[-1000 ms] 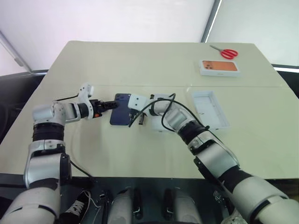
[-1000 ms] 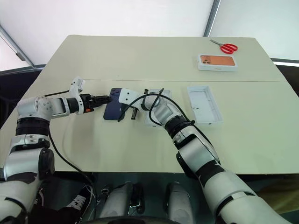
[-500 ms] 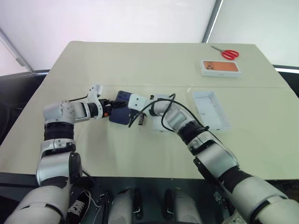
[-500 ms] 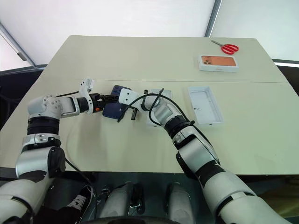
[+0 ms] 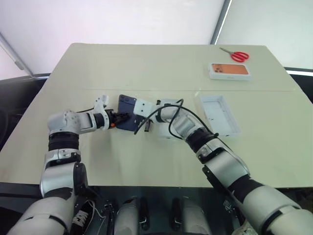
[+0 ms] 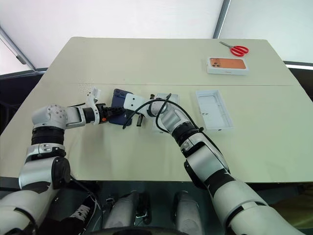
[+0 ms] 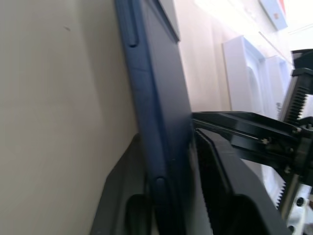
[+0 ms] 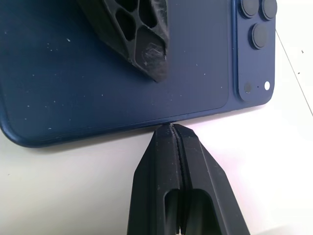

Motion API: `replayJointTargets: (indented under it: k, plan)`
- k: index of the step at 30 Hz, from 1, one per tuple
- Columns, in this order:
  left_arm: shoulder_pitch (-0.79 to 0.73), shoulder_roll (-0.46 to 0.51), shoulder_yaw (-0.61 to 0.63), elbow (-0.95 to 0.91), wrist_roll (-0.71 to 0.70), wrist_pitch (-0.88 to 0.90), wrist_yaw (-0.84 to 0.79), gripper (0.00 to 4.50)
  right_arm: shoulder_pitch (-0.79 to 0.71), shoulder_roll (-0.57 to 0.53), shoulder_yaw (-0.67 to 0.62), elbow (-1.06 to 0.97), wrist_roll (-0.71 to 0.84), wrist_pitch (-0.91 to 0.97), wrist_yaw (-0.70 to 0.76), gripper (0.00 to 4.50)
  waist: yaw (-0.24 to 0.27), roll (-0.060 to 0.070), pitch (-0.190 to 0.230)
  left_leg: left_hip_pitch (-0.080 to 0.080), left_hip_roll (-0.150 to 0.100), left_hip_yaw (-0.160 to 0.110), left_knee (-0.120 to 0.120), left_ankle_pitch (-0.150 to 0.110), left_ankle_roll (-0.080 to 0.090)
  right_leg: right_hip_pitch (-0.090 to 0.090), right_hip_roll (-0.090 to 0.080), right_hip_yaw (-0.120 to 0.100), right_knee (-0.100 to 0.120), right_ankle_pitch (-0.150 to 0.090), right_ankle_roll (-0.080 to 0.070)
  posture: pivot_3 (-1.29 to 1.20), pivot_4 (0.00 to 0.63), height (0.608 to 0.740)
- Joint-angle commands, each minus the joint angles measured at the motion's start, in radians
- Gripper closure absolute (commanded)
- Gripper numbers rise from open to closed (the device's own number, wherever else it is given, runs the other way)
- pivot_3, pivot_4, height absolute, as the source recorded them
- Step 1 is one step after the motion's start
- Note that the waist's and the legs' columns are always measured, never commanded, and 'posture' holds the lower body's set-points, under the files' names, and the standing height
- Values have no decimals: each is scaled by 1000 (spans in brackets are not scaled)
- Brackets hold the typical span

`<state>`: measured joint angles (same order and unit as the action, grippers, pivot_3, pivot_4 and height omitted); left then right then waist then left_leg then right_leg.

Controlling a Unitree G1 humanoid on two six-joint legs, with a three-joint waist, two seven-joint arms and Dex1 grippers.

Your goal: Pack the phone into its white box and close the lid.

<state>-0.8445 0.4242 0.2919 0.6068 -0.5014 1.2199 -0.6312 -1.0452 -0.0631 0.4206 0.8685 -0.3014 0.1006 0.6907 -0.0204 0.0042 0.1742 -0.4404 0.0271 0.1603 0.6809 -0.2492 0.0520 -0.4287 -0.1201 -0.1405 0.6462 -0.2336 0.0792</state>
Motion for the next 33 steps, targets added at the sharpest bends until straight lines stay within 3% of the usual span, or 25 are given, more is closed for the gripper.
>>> replayJointTargets:
  k: [1,3,8,15,20,23,26,27,30,33]
  plan:
    - [36,-14,-17,11,-9,53,8,2840,3,3,-6,-28,0,-14,-7,4500,-1,0,0,0,0,0,0,0,0,0,0,0,0,0,0,0,150,738]
    - [41,-17,-7,7,-15,60,21,2840,8,1,-6,-33,0,-13,-6,4500,-1,0,0,0,0,0,0,0,0,0,0,0,0,0,0,0,150,738]
    - [50,-26,6,19,-19,47,40,4482,14,-4,-4,-36,-2,-15,-7,4500,-2,-1,-1,1,0,0,0,0,0,1,0,0,0,0,0,0,150,738]
    - [67,-35,51,-7,-48,40,69,4482,30,-10,-37,-66,33,-50,-8,4500,-2,-1,-1,2,0,0,0,0,0,1,0,1,0,0,0,0,150,738]
    - [75,-60,169,-58,-127,22,90,4482,62,-5,-173,-205,213,21,84,4500,-1,-1,0,1,0,0,0,0,0,1,0,1,0,0,0,0,150,738]
    - [89,-78,207,-120,-166,-8,96,4500,95,-35,-232,-306,316,120,182,3627,0,-1,1,1,0,0,0,0,0,0,0,1,0,0,0,0,150,738]
    - [102,-92,221,-170,-193,-7,109,4500,130,-70,-231,-395,337,171,208,2095,1,-2,1,0,0,-1,0,0,0,0,-1,1,-1,0,0,0,150,738]
    - [106,-98,225,-193,-200,-21,109,4500,154,-90,-233,-455,369,210,248,1437,1,-2,1,-1,0,-1,0,0,0,0,-1,1,-1,0,0,0,150,738]
    - [124,-105,211,-254,-192,-96,107,4500,262,-207,-216,-673,465,307,415,63,5,-3,2,-3,0,-1,0,0,0,-2,-1,1,-1,0,0,0,150,738]
    - [132,-117,214,-298,-210,-119,118,4500,352,-344,-216,-798,473,331,467,63,3,-3,3,-4,0,-1,0,0,0,-3,-1,1,-3,0,0,0,150,738]
